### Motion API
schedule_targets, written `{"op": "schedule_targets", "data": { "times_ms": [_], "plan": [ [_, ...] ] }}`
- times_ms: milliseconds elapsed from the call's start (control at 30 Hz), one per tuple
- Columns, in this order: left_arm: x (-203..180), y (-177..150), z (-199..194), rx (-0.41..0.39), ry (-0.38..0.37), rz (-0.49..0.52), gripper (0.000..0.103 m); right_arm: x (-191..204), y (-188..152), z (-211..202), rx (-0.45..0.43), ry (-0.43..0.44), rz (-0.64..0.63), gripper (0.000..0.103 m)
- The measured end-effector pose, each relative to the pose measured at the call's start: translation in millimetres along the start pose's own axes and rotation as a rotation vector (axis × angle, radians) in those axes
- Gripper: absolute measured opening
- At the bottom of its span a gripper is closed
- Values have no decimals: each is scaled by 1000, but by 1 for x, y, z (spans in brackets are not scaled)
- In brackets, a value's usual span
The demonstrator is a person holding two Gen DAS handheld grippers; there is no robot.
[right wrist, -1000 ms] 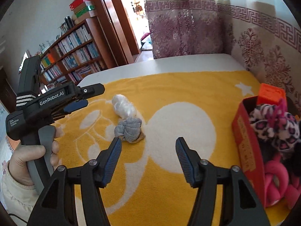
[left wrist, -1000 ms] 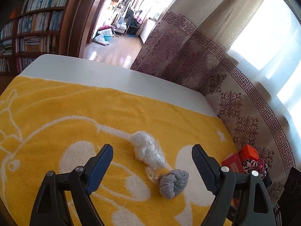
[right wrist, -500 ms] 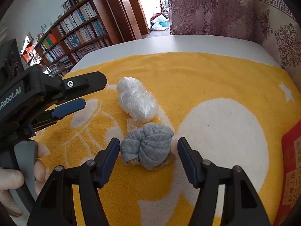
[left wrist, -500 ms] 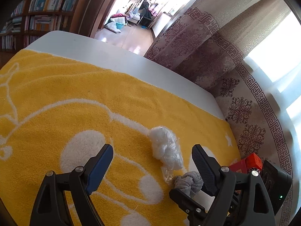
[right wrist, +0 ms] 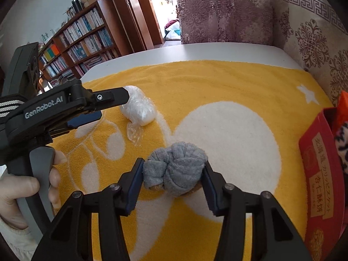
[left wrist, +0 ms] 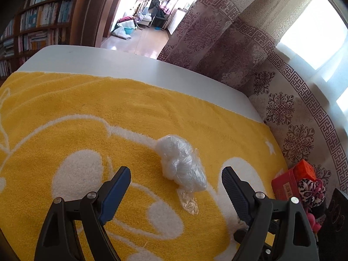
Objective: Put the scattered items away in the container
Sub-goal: 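Grasp the grey sock ball with the right gripper while the left gripper grasps the plastic bundle, then carry the sock ball and plastic bundle into the tin box and open both grippers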
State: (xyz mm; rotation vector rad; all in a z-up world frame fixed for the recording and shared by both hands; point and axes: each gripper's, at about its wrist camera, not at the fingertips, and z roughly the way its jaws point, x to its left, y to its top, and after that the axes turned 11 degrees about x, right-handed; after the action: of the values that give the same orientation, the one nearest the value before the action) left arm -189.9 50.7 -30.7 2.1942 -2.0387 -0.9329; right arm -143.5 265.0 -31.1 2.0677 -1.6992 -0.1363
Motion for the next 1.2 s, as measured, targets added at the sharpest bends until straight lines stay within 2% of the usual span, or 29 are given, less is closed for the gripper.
{"op": "schedule_targets", "data": {
  "times_ms": [200, 433, 467, 500, 567, 600, 833, 1200],
  "plan": [
    [-20, 10, 27, 41, 74, 53, 87, -9, -14, -16, -34, 29, 29, 55],
    [-29, 21, 46, 34, 137, 83, 87, -12, -18, -11, -29, 41, 24, 55],
    [-30, 20, 47, 28, 149, 93, 80, -12, -18, -11, -32, 37, 22, 55],
    [-31, 19, 48, 20, 169, 108, 63, -12, -18, -11, -38, 29, 19, 55],
    [-32, 16, 48, 9, 195, 131, 51, -12, -18, -14, -57, 11, 16, 55],
    [-31, 16, 46, 8, 177, 129, 44, -13, -18, -16, -67, 7, 17, 55],
    [-35, 5, 24, -10, 104, 131, 44, -17, -20, -37, -147, -1, 47, 55],
    [-90, -21, -25, -74, -3, 218, 44, -29, -49, -99, -296, 8, 110, 55]
  ]
}}
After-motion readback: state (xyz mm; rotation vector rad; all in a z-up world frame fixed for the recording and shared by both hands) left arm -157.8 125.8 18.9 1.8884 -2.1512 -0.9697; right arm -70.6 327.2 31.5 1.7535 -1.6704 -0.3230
